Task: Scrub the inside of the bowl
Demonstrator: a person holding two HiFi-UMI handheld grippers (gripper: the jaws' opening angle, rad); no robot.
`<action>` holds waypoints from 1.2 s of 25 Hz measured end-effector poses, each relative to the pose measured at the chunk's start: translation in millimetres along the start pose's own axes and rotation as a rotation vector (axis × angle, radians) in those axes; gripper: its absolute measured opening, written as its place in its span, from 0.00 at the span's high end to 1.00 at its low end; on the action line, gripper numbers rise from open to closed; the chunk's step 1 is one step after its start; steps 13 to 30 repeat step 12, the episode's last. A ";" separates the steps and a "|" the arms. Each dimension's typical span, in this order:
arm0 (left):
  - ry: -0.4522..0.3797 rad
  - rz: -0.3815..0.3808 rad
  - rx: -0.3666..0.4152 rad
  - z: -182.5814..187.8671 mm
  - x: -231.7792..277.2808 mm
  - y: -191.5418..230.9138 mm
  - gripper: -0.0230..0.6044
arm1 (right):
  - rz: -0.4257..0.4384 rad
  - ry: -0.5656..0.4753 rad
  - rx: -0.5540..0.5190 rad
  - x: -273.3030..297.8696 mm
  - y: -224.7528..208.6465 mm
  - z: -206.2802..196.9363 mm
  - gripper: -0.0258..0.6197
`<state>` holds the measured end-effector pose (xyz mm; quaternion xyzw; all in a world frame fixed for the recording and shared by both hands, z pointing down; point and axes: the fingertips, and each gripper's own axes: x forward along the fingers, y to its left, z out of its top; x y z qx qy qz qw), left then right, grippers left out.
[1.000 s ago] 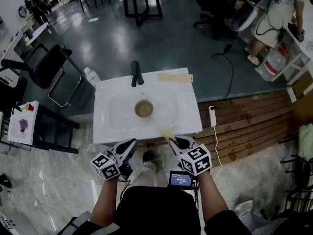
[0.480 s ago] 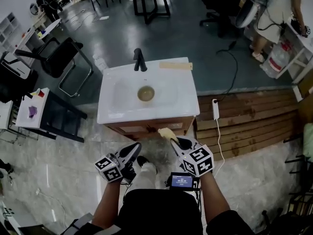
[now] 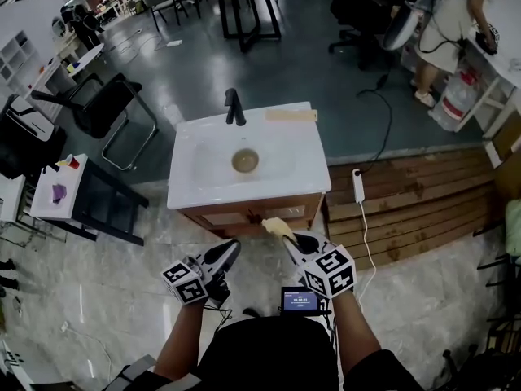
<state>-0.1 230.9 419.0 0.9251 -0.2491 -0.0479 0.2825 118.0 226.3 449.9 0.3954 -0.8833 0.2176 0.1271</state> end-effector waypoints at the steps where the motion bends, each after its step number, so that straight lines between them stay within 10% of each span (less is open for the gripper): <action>1: -0.004 -0.001 0.000 1.4 -1.4 -1.7 0.96 | 0.002 -0.006 -0.002 -0.7 2.6 1.9 0.90; 30: -0.028 -0.011 -0.007 -3.1 -16.1 -5.5 0.95 | 0.009 -0.041 -0.032 -5.1 29.9 11.7 0.90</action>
